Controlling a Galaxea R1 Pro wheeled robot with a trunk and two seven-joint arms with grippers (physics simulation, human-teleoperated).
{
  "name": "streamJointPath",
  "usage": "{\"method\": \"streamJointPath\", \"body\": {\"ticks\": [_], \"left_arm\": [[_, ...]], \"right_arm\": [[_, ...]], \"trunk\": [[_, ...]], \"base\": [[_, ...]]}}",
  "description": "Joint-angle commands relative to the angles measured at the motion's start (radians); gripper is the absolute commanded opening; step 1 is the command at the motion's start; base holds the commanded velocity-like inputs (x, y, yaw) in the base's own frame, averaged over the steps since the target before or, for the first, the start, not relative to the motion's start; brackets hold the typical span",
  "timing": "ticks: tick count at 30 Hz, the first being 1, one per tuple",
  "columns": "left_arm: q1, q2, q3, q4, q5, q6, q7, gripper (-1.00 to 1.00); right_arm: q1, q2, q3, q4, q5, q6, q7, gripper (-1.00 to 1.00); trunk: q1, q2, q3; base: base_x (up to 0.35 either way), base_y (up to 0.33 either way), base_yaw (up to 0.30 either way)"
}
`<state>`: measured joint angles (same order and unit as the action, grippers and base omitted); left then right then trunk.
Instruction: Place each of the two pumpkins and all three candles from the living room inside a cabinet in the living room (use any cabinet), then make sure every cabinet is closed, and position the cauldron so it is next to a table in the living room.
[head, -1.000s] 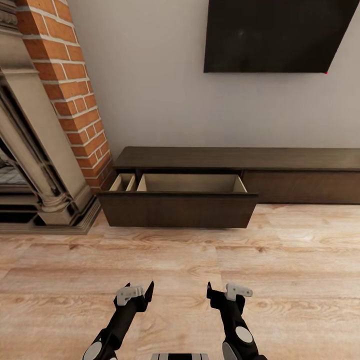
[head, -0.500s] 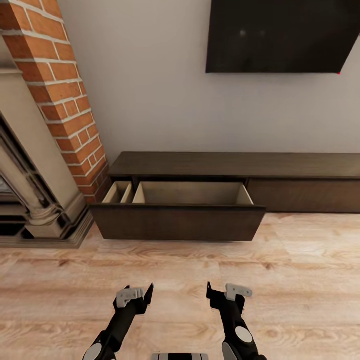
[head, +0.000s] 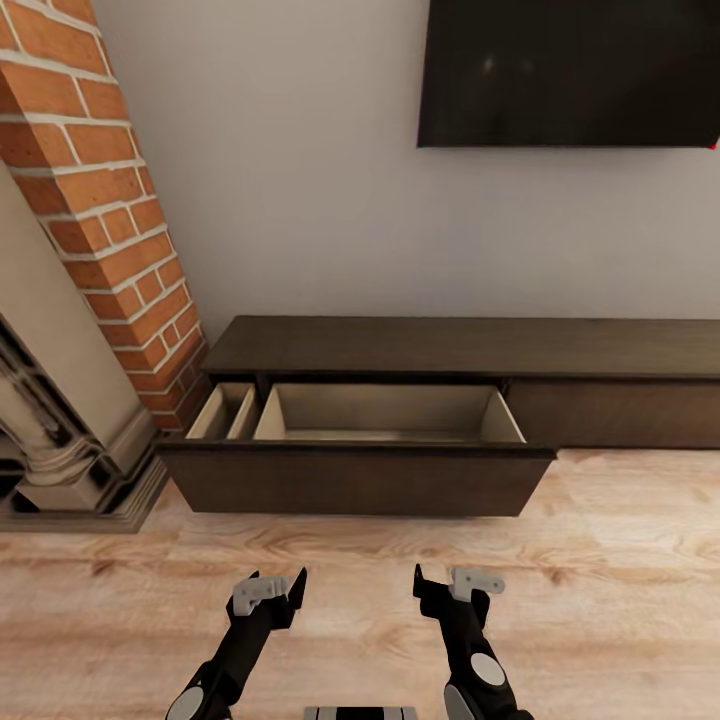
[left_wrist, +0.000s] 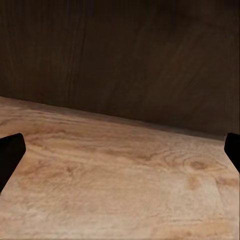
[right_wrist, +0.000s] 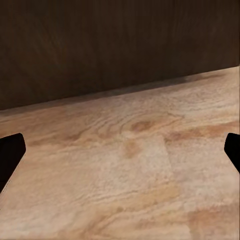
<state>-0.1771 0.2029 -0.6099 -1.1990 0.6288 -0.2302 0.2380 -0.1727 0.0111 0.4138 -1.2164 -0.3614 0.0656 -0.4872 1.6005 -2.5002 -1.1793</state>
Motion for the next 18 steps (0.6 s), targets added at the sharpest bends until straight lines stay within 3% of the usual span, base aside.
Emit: {"method": "streamJointPath", "body": {"ticks": [1,8,18], "left_arm": [[-0.001,0.002,-0.005,-0.001,0.008,-0.007,0.007,1.00],[-0.002,0.002,-0.005,-0.001,0.008,-0.007,0.006,1.00],[-0.001,0.003,-0.005,-0.003,0.008,-0.008,0.002,1.00]], "right_arm": [[-0.001,0.000,0.002,-0.002,-0.003,0.005,-0.007,1.00],[-0.001,0.000,0.001,-0.002,-0.005,0.006,-0.006,1.00],[-0.001,0.000,0.001,-0.002,-0.005,0.006,-0.006,1.00]], "trunk": [[0.000,0.000,-0.001],[0.000,0.000,-0.001],[0.000,0.000,-0.001]], "base": [[0.339,0.000,0.000],[0.294,0.000,0.000],[0.052,0.000,0.000]]}}
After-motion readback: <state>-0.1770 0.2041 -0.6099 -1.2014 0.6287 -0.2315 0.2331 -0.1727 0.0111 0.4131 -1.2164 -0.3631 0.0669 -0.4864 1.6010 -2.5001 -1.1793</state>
